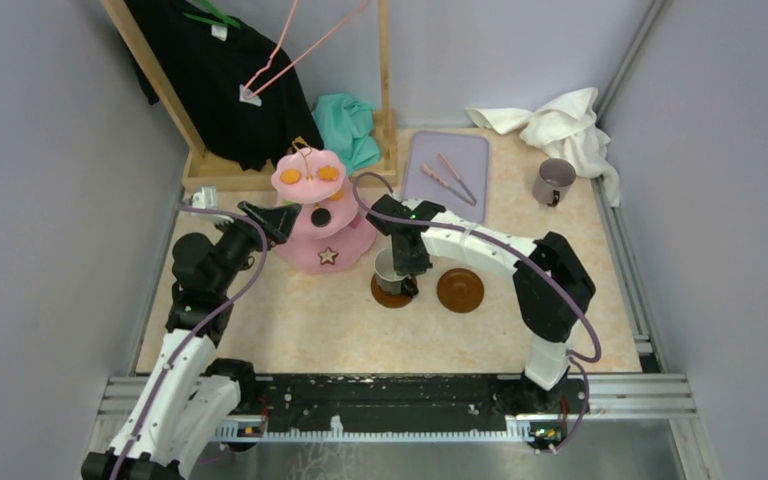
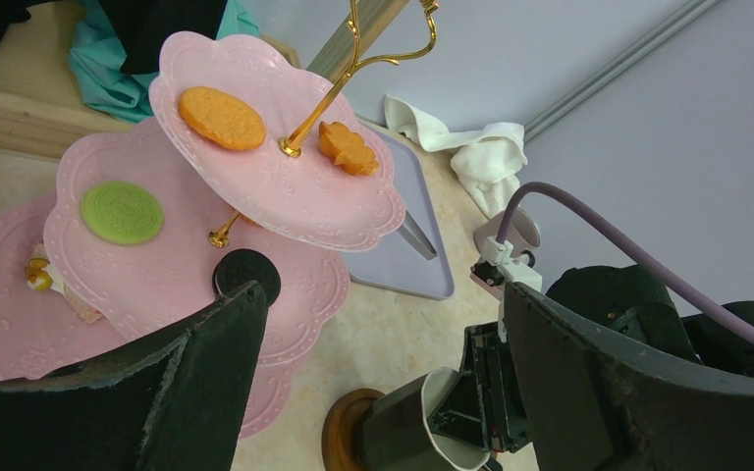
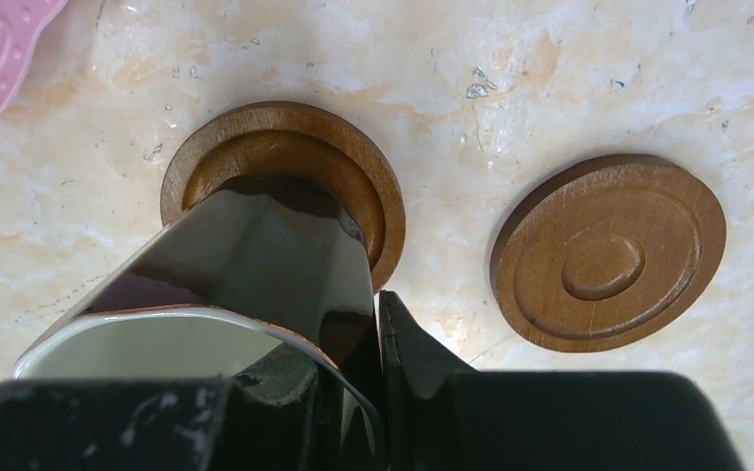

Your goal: Serve the afternoon tea

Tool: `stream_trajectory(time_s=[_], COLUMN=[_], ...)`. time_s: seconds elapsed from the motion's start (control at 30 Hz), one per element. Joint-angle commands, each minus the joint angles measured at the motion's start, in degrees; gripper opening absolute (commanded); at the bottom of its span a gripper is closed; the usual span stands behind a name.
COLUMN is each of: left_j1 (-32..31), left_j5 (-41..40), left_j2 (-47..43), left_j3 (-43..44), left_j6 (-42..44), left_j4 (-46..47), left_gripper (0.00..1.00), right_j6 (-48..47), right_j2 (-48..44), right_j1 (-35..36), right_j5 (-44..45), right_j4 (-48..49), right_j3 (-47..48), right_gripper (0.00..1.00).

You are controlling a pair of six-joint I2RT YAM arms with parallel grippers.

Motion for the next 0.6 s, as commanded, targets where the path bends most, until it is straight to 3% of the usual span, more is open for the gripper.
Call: stream_trajectory(time_s=[0.0, 0.37, 0.57], left_j1=[-0.4, -0.4, -0.4], left_j5=[0.7, 0.8, 0.6], left_j2=[-0.4, -0.2, -0.3], left_j3=[0.5, 0.6, 0.7], left_j6=[1.2, 1.1, 1.3], left_j4=[1.0, 1.0, 0.7], left_gripper=[0.95, 0.95, 0.95], right_j6=[0.5, 0.3, 0.4], right_j2=[0.4, -1.2, -2.9], right_j1=[0.6, 0.7, 0.6], right_j5=[-1.1, -1.3, 0.1], right_j4=[3.4, 2.7, 2.0], right_j3=[0.2, -0.1, -0.3], right_gripper=[0.01, 0.43, 0.48])
